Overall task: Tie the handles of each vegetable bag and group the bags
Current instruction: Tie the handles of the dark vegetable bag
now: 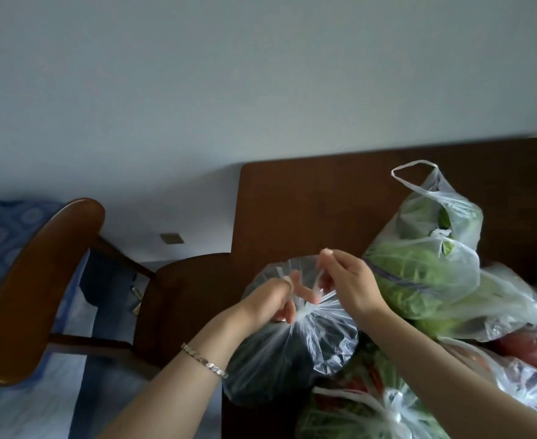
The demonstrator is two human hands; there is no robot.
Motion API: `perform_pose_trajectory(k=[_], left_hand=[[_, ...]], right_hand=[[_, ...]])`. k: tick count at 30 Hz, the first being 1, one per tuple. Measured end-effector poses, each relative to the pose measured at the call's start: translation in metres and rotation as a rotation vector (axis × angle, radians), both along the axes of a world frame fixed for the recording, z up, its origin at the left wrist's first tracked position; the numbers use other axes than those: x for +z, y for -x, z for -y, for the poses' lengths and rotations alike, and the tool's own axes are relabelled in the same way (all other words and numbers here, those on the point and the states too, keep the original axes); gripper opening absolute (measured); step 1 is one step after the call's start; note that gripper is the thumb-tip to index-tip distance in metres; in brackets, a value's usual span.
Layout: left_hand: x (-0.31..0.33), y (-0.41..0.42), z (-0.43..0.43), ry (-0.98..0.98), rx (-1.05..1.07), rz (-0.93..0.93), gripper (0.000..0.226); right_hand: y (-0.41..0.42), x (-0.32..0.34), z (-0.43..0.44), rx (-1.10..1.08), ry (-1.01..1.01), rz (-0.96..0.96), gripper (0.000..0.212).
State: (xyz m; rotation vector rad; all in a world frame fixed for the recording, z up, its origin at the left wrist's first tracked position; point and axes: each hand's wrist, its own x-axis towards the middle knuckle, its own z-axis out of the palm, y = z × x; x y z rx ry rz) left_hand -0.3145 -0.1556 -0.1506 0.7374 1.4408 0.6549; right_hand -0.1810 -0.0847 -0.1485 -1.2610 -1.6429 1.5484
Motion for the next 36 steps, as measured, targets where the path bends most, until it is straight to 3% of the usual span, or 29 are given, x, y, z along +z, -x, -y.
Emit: perform_pose_trajectory(k=[3, 6, 9, 10, 11, 13, 14, 17, 21, 24, 27, 29, 36], left_hand=[[-0.007, 0.002, 0.010, -0.016, 0.054, 0.057, 0.059], [-0.011, -0.005, 0.013, 0.028, 0.064, -0.036, 0.064], [-0.011, -0.005, 0.011, 0.023, 0.216, -0.062, 0.059], [-0.010, -0.005, 0.011, 0.004, 0.256, -0.038, 0.060], [-0.010, -0.005, 0.011, -0.008, 0.308, 0.006, 0.061], [-0.008, -0.005, 0.011, 0.011, 0.440, 0.144, 0.059], [-0.008, -0.007, 0.012, 0.026, 0.485, 0.207, 0.057], [-0.004, -0.013, 0.008, 0.049, 0.532, 0.327, 0.054], [-0.001, -0.019, 0.005, 0.002, 0.586, 0.237, 0.050], [0.006, -0.024, 0.005, -0.142, 0.513, -0.079, 0.048], [0.010, -0.025, 0.005, -0.348, 0.445, -0.579, 0.034], [0.012, -0.023, 0.002, -0.351, 0.368, -0.743, 0.029], [0.005, -0.011, -0.023, -0.178, 0.429, -0.510, 0.029]], right_hand=[[0.002, -0.015, 0.000, -0.194, 0.321, -0.223, 0.037], [0.004, -0.027, 0.005, -0.246, 0.511, -0.476, 0.034], [0.004, -0.032, 0.007, -0.255, 0.673, -0.672, 0.017], [0.000, -0.036, 0.011, -0.208, 0.627, -0.569, 0.015], [-0.004, -0.041, 0.016, -0.094, 0.507, -0.347, 0.020], [-0.010, -0.054, 0.031, 0.176, 0.143, 0.132, 0.023], [-0.011, -0.059, 0.037, 0.239, -0.011, 0.246, 0.022], [-0.008, -0.059, 0.040, 0.197, -0.133, 0.198, 0.014], [0.000, -0.055, 0.041, 0.127, 0.160, 0.073, 0.019], [0.008, -0.057, 0.043, 0.071, 0.275, 0.072, 0.026], [0.015, -0.053, 0.036, 0.137, 0.192, 0.141, 0.028], [0.019, -0.048, 0.033, 0.242, 0.077, 0.219, 0.029], [0.006, -0.046, 0.033, 0.537, -0.195, 0.394, 0.038]])
